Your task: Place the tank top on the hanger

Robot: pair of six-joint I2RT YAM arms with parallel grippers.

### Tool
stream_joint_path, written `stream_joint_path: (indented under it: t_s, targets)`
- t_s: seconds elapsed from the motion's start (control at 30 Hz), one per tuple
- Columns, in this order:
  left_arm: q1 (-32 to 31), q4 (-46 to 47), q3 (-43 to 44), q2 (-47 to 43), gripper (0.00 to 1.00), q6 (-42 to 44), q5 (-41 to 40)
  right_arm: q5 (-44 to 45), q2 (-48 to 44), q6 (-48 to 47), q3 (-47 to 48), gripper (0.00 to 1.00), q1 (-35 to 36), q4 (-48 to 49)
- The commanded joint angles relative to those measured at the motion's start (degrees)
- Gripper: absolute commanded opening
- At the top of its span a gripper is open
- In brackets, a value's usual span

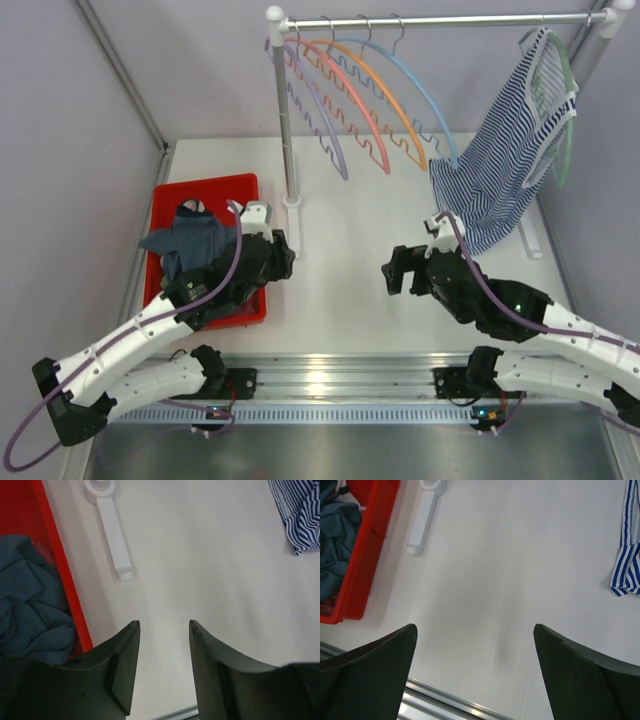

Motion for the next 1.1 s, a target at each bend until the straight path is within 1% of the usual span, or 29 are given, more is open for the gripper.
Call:
stream_joint_path:
  t_s: [0.0,0.03,0.13,0.17,0.2,0.23,0.27,0.3,0.33,0.4,0.57,0.73,0.8,0.93,1.03,1.07]
  targets:
    - [0.18,-4.59,2.87,0.21,0.50,-1.85,-6.59,0.02,-1.86,-1.65,-0.24,1.00,0.46,1.90]
    - [0.27,-5.84,3.75,0.47,0.50,-3.42,-10.00,-0.52,-2.21,-1.83,-0.25,1.00,0.54,1.81]
    - [0.53,-12.33,6.12,2.49,0.52,-7.02,-14.85,-3.06,-2.21,-3.15,-0.16,1.00,0.55,1.81]
    - [0.88,-14.27,6.83,3.19,0.53,-8.35,-17.57,-3.85,-2.39,-3.42,0.02,1.00,0.46,1.90]
    - [2.01,-17.85,7.44,4.07,0.54,-9.58,-18.46,-5.95,-2.30,-4.46,-0.16,1.00,0.54,2.34]
    - [2.98,-19.11,8.41,5.65,0.54,-11.16,-18.73,-7.19,-2.30,-4.99,-0.07,1.00,0.55,2.69]
    - [3.95,-20.25,8.85,6.36,0.72,-12.04,-18.65,-8.51,-2.30,-5.35,-0.07,1.00,0.55,2.95]
    - [6.05,-21.39,9.03,7.06,0.88,-12.75,-17.60,-11.13,-2.13,-6.05,-0.07,1.00,0.63,3.39]
    - [7.03,-22.80,9.20,8.02,0.98,-13.89,-17.07,-12.29,-1.86,-6.32,0.10,1.00,0.55,3.66]
    - [8.61,-23.86,8.86,8.30,0.98,-15.65,-16.63,-14.66,-1.42,-6.41,0.19,1.00,0.55,3.74]
    - [10.11,-25.79,6.40,6.72,0.98,-20.57,-16.98,-17.83,-1.07,-6.84,-0.42,1.00,0.55,3.83]
    - [14.59,-25.45,1.57,6.71,0.93,-23.20,-13.03,-18.80,0.07,-6.67,-1.04,1.00,0.55,3.75]
    - [16.17,-25.36,0.42,6.63,0.92,-24.44,-12.67,-18.89,-0.19,-6.23,-1.82,1.00,0.54,4.18]
    - [17.67,-24.31,-2.12,5.58,0.91,-25.67,-14.43,-20.03,-0.46,-5.79,-3.41,1.00,0.55,5.76]
    - [19.42,-22.64,-3.71,5.92,0.91,-24.71,-14.95,-20.30,0.24,-5.70,-4.11,1.00,0.46,6.38]
    - [19.78,-22.55,-3.97,6.27,0.92,-24.88,-16.52,-20.30,0.51,-5.96,-4.20,1.00,0.54,6.30]
